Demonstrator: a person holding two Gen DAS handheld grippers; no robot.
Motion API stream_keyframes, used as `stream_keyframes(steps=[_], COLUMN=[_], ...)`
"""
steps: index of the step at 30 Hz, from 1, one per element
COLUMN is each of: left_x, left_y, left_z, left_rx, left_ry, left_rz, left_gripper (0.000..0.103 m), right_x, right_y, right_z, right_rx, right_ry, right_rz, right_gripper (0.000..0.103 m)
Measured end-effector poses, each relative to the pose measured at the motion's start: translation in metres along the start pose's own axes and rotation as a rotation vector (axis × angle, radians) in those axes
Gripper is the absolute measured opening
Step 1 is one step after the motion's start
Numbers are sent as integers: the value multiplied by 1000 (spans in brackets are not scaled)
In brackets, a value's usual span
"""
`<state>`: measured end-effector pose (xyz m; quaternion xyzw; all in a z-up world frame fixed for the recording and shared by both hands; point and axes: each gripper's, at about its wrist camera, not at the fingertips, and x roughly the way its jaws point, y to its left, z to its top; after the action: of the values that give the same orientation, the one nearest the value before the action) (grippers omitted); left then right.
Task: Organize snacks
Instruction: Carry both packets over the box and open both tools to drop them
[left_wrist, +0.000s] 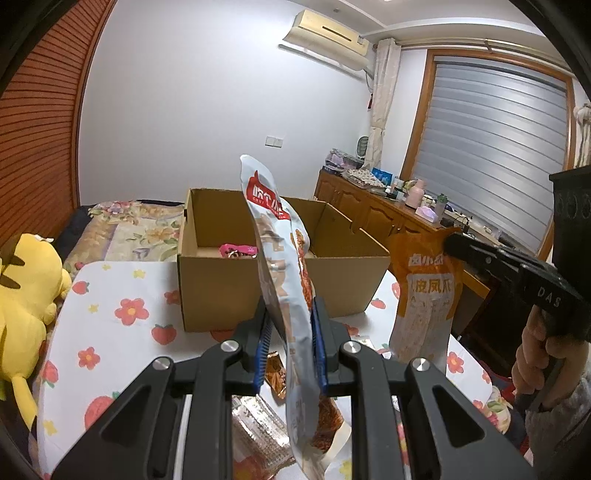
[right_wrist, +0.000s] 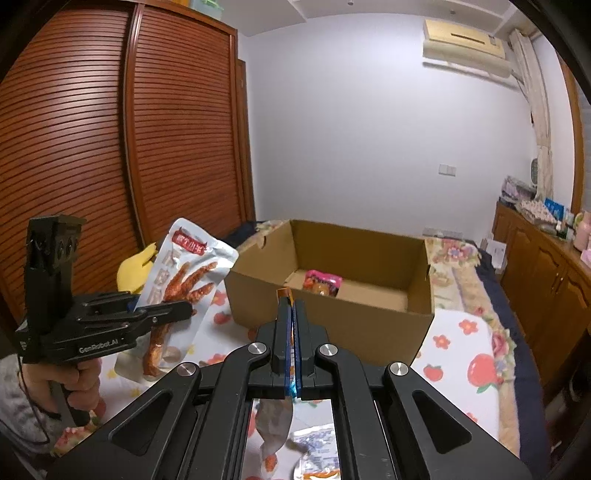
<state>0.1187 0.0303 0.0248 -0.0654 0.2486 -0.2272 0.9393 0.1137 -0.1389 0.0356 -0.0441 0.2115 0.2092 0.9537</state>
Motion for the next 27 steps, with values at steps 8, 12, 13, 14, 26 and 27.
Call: stream_keyframes(steps=[8, 12, 13, 14, 26, 27], left_x=[11, 24, 28, 30, 59, 61], left_y=[-3, -1, 1, 2, 18, 18], left_z=[34, 52, 57, 60, 91, 95], left_rx=[63, 83, 83, 84, 73, 70], left_ry=[-19, -20, -18, -17, -14, -18], left_rz=[11, 19, 20, 22, 69, 72], left_gripper=[18, 18, 18, 18, 18, 18], right_x=[3, 12, 14, 17, 41, 43], right_y=[1, 1, 0, -1, -16, -18], right_z=[29, 46, 49, 53, 91, 95], right_rx=[-64, -104, -110, -118, -161, -160], right_ry=[-30, -38, -40, -44, -61, -64], right_rz=[-27, -47, -52, -60, -138, -144], right_gripper=[0, 0, 0, 0, 0, 0])
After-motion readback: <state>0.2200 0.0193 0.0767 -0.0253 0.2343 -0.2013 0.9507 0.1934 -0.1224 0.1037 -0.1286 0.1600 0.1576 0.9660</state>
